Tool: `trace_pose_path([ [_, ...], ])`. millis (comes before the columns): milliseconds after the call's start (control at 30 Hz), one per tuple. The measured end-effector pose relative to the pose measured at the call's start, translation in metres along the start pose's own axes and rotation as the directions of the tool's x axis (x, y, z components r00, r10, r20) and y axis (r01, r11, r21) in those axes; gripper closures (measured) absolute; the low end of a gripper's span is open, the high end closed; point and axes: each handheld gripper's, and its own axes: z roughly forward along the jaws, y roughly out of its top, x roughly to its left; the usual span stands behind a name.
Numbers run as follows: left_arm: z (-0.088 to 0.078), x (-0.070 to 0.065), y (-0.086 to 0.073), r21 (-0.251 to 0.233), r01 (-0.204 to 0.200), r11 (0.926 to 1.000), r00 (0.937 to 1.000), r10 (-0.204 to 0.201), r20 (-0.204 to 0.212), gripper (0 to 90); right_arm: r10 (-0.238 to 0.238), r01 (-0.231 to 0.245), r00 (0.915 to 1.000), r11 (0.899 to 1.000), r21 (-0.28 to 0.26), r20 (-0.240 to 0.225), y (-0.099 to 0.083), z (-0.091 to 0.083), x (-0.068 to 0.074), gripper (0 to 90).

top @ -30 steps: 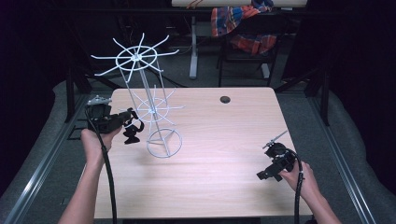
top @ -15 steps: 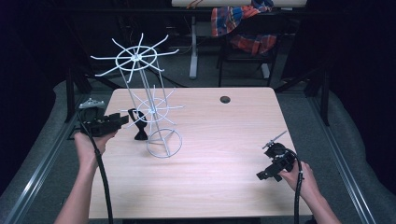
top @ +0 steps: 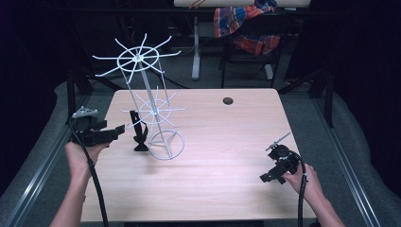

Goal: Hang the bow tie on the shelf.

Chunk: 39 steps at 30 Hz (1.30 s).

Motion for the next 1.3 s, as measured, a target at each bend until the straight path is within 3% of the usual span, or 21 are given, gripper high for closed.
trace_pose_path([
  [200, -0.011, 0.008, -0.011, 0.019, 0.022, 0.9996, 0.9990, -0.021, -0.040, 19.5, -0.001, 0.001, 1.0000, 1.000, 0.005, -0.004, 0.000, 0.000, 0.001, 7.6],
  [400, -0.015, 0.009, -0.024, 0.052, 0.009, 0.9986, 0.9977, -0.006, -0.067, 16.7, 0.010, -0.010, 0.9999, 1.000, -0.007, -0.006, 0.000, 0.001, 0.002, 7.6],
  [533, -0.018, 0.008, -0.033, 0.079, 0.008, 0.9968, 0.9967, -0.002, -0.081, 14.8, -0.009, 0.009, 1.0000, 1.000, 0.009, 0.003, 0.001, 0.000, 0.002, 7.6],
  [900, -0.017, -0.006, -0.065, 0.202, -0.039, 0.9786, 0.9946, 0.057, -0.086, 3.7, 0.003, -0.003, 1.0000, 1.000, -0.008, -0.004, 0.000, 0.002, 0.003, 7.6],
  [1200, -0.013, -0.011, -0.084, 0.259, -0.021, 0.9656, 0.9961, 0.042, -0.078, 0.2, -0.006, 0.006, 1.0000, 1.000, 0.005, -0.007, 0.000, 0.000, 0.003, 7.6],
  [1267, -0.012, -0.012, -0.086, 0.256, -0.014, 0.9665, 0.9958, 0.036, -0.083, 0.2, -0.011, 0.011, 0.9999, 1.000, 0.011, 0.001, 0.001, 0.000, 0.003, 7.7],
  [1300, -0.011, -0.012, -0.089, 0.273, -0.015, 0.9620, 0.9961, 0.039, -0.080, 0.2, -0.010, 0.010, 1.0000, 1.000, 0.009, 0.000, 0.001, 0.000, 0.003, 7.6],
])
